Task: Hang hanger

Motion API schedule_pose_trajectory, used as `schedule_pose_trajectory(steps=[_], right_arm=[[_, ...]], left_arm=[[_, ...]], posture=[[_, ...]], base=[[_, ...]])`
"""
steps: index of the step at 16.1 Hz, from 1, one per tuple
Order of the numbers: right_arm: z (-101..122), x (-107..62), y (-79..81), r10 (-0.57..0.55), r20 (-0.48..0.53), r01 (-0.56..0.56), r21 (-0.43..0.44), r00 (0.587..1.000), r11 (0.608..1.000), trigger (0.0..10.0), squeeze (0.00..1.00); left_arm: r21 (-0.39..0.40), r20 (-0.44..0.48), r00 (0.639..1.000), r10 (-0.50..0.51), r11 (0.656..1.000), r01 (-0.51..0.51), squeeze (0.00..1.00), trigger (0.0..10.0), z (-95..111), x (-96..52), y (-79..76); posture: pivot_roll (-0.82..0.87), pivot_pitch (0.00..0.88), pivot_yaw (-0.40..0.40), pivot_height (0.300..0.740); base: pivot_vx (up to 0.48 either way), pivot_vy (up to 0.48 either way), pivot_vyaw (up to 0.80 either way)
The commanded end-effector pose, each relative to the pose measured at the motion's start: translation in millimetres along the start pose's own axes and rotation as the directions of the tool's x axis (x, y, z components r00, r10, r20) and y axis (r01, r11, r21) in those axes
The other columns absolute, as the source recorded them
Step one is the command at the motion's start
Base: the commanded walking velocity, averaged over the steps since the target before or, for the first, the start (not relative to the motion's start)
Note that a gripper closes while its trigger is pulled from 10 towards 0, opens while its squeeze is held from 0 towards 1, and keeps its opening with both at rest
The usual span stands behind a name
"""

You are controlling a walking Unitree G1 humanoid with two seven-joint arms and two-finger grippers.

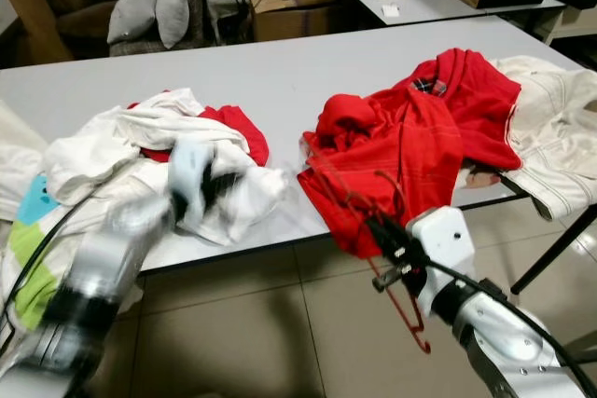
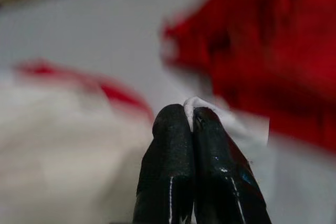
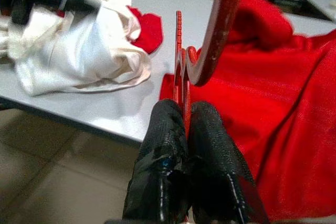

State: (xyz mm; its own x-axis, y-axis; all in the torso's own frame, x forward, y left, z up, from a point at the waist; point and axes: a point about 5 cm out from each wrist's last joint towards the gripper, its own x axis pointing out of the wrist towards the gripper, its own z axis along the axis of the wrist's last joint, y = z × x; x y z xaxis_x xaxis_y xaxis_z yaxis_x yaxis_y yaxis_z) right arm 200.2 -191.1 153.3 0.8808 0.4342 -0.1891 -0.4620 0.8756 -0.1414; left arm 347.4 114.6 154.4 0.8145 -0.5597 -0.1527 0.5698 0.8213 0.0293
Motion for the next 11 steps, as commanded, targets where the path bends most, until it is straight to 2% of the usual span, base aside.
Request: schedule_pose_trajectory(steps=[1, 2, 3, 4, 5, 6, 7, 9, 11], right_arm=[[2.7, 1.9, -5.0, -0.036, 0.019, 0.036, -0.005, 0.999, 0.999, 10.0, 0.0], [4.5, 3.4, -5.6, -0.037, 0.03, 0.037, -0.01, 0.999, 0.999, 10.0, 0.0], [4.9, 3.8, -5.6, -0.036, 0.032, 0.037, -0.012, 0.999, 0.999, 10.0, 0.0], [5.1, 3.7, -5.5, -0.04, 0.035, 0.04, -0.014, 0.999, 0.999, 10.0, 0.0], [4.7, 3.2, -5.6, -0.047, 0.036, 0.048, -0.014, 0.998, 0.999, 10.0, 0.0], [4.3, 3.1, -5.7, -0.056, 0.037, 0.056, -0.011, 0.998, 0.998, 10.0, 0.0], [3.7, 3.2, -4.9, -0.063, 0.039, 0.063, -0.006, 0.997, 0.998, 10.0, 0.0], [2.3, 3.8, -2.2, -0.062, 0.039, 0.062, -0.001, 0.997, 0.998, 10.0, 0.0], [1.9, 5.2, -0.1, -0.058, 0.042, 0.058, 0.002, 0.997, 0.998, 10.0, 0.0]], left_arm=[[0.015, 0.132, 0.99, 0.045, 0.999, -0.047, 0.0, 0.0, 37.7, 10.0, 15.3], [0.027, 0.239, 0.967, 0.085, 0.995, -0.094, 0.0, 0.0, 79.4, 17.9, 31.4], [0.03, 0.272, 0.957, 0.097, 0.994, -0.109, 0.0, 0.0, 92.8, 18.9, 36.1], [0.039, 0.422, 0.893, 0.157, 0.981, -0.191, 0.0, 0.0, 152.5, 12.1, 55.6], [0.019, 0.54, 0.821, 0.186, 0.972, -0.233, 0.0, 0.0, 196.1, 0.0, 65.2], [0.008, 0.613, 0.77, 0.178, 0.973, -0.231, 0.0, 0.0, 220.0, -9.1, 67.9], [0.031, 0.666, 0.73, 0.153, 0.972, -0.231, 0.0, 0.0, 240.5, -17.9, 68.2], [0.079, 0.67, 0.733, 0.117, 0.971, -0.227, 0.0, 0.0, 246.6, -18.7, 66.9], [0.11, 0.635, 0.767, 0.098, 0.97, -0.215, 0.0, 0.0, 235.1, -9.5, 66.6]], posture=[[-0.13, 0.0, 0.083, 0.74], [-0.13, 0.0, 0.082, 0.74], [-0.13, 0.0, 0.082, 0.74], [-0.13, 0.0, 0.089, 0.74], [-0.13, 0.0, 0.094, 0.74], [-0.13, 0.0, 0.096, 0.74], [-0.13, 0.0, 0.1, 0.74], [-0.13, 0.0, 0.101, 0.74], [-0.12, 0.0, 0.101, 0.74]], base=[[0.0, 0.0, 0.0], [0.0, 0.0, 0.0], [0.0, 0.0, 0.0], [0.0, 0.0, 0.0], [0.0, 0.0, 0.0], [0.0, 0.0, 0.0], [0.0, 0.0, 0.0], [0.0, 0.0, 0.0], [0.0, 0.0, 0.0]])
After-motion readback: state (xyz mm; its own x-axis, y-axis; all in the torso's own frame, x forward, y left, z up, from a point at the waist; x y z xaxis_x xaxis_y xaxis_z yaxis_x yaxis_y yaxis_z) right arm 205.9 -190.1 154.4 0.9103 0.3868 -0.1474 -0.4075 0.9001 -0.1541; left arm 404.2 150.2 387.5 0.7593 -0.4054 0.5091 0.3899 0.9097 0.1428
